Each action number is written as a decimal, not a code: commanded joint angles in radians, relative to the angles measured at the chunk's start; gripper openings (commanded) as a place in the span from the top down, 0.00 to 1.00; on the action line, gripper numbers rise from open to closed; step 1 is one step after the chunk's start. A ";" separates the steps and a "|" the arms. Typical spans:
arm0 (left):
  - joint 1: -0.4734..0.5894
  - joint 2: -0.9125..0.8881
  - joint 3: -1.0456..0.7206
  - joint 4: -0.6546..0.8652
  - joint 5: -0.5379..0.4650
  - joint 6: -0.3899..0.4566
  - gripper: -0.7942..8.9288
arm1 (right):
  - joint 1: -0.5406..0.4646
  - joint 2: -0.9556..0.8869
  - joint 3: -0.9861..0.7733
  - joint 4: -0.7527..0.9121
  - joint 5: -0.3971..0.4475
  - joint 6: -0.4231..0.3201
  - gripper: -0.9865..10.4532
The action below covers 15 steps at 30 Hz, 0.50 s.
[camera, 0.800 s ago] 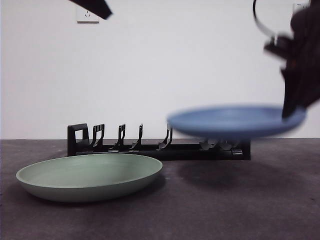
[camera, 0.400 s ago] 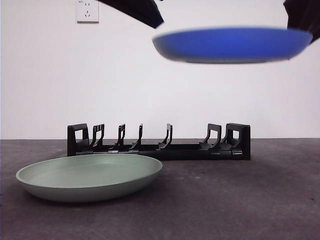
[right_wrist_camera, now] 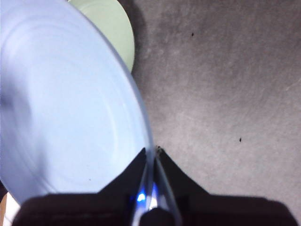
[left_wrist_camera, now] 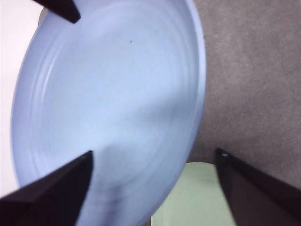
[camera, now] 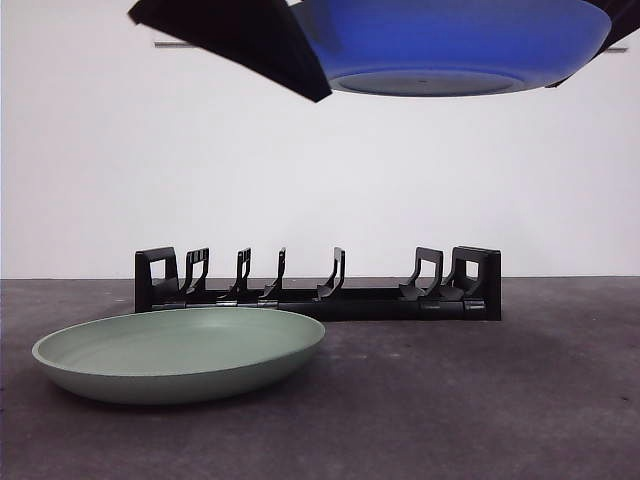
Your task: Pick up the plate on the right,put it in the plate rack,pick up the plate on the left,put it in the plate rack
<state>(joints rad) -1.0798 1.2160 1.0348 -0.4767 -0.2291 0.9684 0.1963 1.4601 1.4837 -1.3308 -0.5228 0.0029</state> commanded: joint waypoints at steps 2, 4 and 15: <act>-0.006 0.003 0.003 -0.002 0.000 0.005 0.83 | 0.002 -0.001 0.004 0.002 -0.009 0.017 0.93; -0.009 0.003 0.003 -0.008 0.000 0.004 0.87 | 0.002 -0.001 0.004 0.002 -0.008 0.020 0.93; -0.034 0.003 0.003 -0.026 0.000 0.003 0.93 | 0.002 -0.001 0.004 -0.001 0.017 0.023 0.93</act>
<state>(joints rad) -1.1213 1.2205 1.0348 -0.5251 -0.2119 1.0142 0.1997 1.4601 1.4849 -1.3289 -0.4984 0.0185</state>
